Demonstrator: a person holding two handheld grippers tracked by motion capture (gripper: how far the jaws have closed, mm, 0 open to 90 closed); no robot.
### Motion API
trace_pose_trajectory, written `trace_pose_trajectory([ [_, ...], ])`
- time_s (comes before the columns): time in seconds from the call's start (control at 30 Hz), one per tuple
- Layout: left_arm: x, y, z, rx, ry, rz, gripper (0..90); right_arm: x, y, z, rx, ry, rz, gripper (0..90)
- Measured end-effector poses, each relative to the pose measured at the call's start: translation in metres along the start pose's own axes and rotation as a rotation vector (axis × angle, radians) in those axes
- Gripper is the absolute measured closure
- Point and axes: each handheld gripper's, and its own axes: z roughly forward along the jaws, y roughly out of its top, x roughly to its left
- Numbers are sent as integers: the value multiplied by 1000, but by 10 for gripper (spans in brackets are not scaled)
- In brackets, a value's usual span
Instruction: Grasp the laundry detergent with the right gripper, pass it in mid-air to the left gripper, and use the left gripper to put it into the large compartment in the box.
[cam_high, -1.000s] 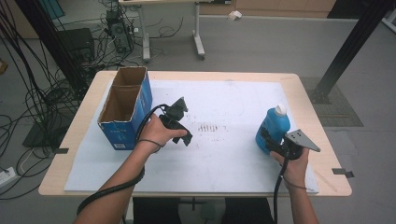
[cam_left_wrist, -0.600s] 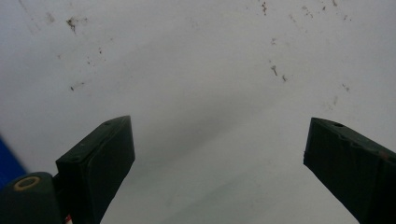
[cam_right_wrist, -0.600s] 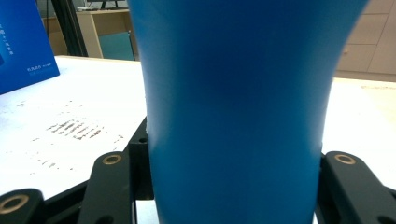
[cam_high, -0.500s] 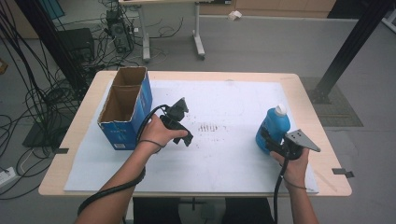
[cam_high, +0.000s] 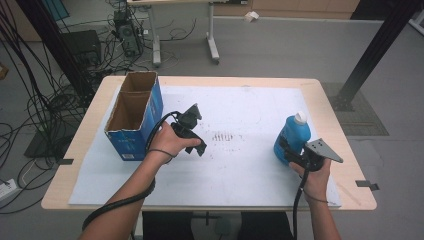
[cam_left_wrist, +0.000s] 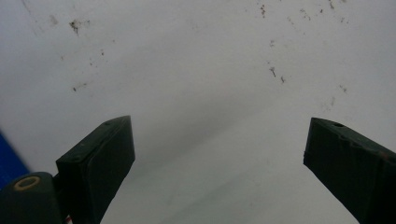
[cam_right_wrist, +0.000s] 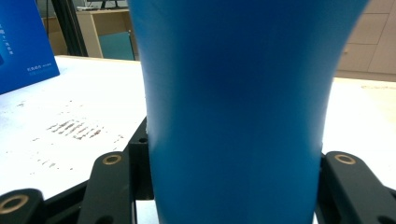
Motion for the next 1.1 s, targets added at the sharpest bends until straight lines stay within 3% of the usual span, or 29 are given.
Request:
trace_pose_trajectory([
  [1.1, -1, -1, -2, 3, 2, 7, 91, 0, -1, 0, -6, 0, -2, 441],
])
